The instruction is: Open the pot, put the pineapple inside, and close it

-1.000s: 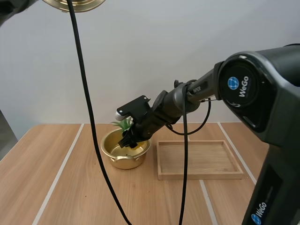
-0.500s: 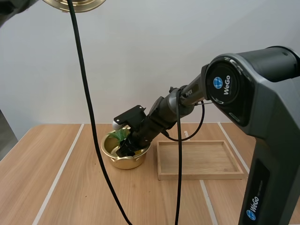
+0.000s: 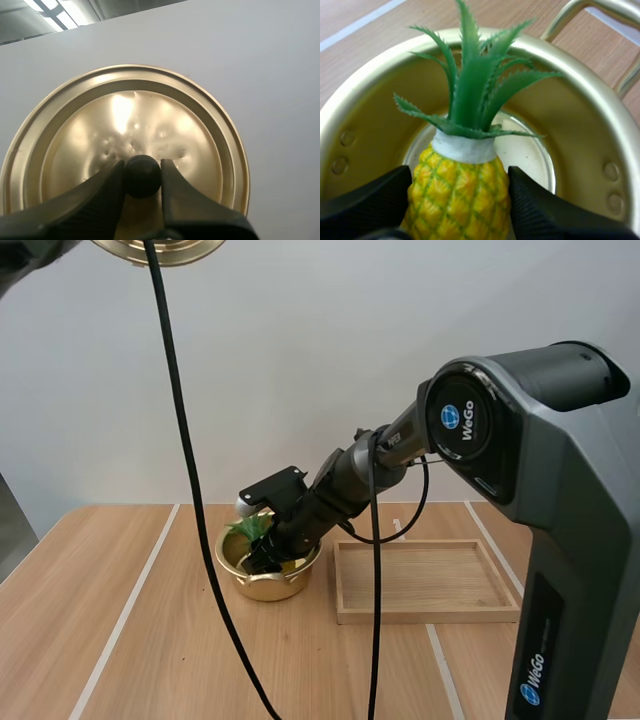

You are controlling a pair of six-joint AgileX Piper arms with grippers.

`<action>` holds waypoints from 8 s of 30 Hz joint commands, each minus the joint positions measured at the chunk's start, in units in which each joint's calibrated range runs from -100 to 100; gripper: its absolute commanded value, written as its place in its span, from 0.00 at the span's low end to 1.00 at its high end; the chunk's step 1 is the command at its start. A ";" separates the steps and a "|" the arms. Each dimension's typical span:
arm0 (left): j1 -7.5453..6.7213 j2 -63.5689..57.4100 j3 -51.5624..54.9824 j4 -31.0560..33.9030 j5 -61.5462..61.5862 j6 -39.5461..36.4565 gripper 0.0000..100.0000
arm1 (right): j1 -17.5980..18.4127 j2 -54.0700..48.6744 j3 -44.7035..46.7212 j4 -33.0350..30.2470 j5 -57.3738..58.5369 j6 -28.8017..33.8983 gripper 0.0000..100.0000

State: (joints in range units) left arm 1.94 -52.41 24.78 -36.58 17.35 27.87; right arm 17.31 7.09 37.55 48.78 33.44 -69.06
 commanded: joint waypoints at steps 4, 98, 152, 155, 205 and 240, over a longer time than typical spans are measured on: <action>-0.17 -0.35 -0.50 -0.95 -1.98 -0.57 0.00 | -0.05 1.12 0.94 -1.68 -0.34 -0.33 0.00; -0.17 -0.35 -0.50 -0.95 -1.98 -0.57 0.00 | -23.48 -59.04 -13.41 -25.58 14.51 37.69 0.00; -0.17 20.33 -0.37 1.50 51.61 -2.40 0.00 | -23.48 -76.89 -1.67 -31.09 26.12 41.46 0.00; -0.17 23.06 -0.37 1.50 52.02 -2.40 0.00 | -23.48 -76.89 -1.67 -31.09 26.12 41.46 0.00; -0.17 49.93 13.85 -0.90 47.85 9.74 0.00 | -23.48 -76.89 -1.67 -31.09 26.12 41.46 0.00; -0.17 45.18 12.83 -5.21 40.41 9.91 1.00 | -23.48 -76.89 -1.67 -31.09 26.12 41.46 0.00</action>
State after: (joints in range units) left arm 1.88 -5.00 38.02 -39.51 60.67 37.63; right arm -5.97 -69.11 35.67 18.03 60.33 -27.66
